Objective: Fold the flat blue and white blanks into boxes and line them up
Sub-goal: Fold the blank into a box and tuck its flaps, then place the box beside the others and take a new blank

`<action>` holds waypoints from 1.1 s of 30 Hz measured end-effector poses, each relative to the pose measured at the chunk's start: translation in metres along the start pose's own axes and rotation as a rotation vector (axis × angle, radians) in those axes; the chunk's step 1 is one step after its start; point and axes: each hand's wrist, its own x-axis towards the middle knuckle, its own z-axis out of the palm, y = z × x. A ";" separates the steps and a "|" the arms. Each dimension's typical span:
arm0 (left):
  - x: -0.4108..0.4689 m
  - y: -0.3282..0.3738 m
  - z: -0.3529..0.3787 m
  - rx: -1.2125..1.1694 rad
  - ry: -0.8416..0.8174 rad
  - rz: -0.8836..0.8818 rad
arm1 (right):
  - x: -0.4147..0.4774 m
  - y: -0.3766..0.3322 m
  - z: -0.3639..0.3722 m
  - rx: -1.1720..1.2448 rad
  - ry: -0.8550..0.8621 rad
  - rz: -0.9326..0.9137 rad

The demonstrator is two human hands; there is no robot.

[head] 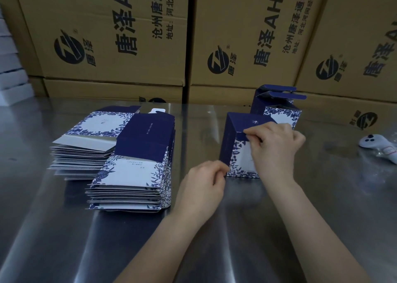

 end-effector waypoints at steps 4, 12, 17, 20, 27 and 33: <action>-0.001 -0.001 0.002 0.044 -0.136 -0.045 | 0.005 0.018 0.004 -0.073 -0.009 0.075; -0.003 0.000 0.003 0.061 -0.188 -0.063 | 0.016 0.041 0.020 -0.181 -0.199 0.162; -0.002 0.000 0.002 0.061 -0.188 -0.068 | 0.028 0.049 0.029 -0.255 -0.388 0.152; -0.002 0.000 0.002 0.065 -0.183 -0.068 | 0.040 0.052 0.033 -0.294 -0.466 0.174; -0.001 -0.002 0.002 0.078 -0.165 -0.076 | 0.058 0.066 0.044 -0.317 -0.605 0.252; 0.000 -0.003 0.004 0.104 -0.151 -0.062 | 0.073 0.077 0.050 -0.318 -0.686 0.286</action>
